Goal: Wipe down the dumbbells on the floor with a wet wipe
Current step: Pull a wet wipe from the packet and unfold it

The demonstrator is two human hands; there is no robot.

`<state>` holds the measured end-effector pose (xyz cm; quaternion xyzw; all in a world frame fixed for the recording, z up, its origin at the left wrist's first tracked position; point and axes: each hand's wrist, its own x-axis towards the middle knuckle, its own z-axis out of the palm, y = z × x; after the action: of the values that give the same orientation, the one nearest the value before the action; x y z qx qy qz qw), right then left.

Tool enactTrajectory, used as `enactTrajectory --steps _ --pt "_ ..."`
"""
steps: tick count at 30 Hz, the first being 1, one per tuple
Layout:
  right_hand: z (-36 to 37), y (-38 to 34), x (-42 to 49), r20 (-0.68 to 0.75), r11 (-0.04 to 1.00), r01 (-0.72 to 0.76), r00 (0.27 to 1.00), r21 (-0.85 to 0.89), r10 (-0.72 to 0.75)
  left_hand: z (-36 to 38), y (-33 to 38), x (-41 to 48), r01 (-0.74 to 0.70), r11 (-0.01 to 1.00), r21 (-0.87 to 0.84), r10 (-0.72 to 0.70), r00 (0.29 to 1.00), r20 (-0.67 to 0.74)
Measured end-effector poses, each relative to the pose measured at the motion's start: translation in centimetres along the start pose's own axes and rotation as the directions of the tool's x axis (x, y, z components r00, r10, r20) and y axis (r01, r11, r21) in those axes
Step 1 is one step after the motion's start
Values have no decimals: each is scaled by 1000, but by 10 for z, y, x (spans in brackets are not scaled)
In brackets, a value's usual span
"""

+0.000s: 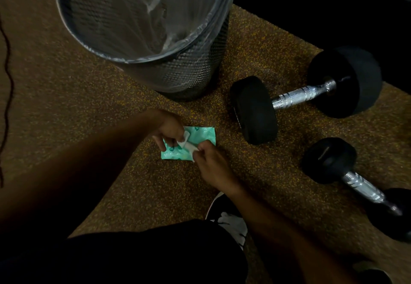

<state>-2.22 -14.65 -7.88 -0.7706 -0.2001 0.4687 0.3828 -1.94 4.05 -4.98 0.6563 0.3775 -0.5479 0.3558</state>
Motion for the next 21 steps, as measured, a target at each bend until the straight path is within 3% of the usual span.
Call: enactTrajectory --steps 4,9,19,21 --pt "-7 -12 5 36 964 -150 989 221 145 -1 -1 1 1 1000 -22 -1 1000 12" --pt "-21 -8 -13 53 918 -214 977 335 208 -1 -2 2 11 999 -36 -11 1000 23" --pt "-39 -20 -24 119 976 -129 987 175 109 1 2 -10 31 998 -59 -30 999 9" --pt "-42 -26 -29 123 971 -111 989 211 87 4 3 -10 25 999 -43 -26 999 -22"
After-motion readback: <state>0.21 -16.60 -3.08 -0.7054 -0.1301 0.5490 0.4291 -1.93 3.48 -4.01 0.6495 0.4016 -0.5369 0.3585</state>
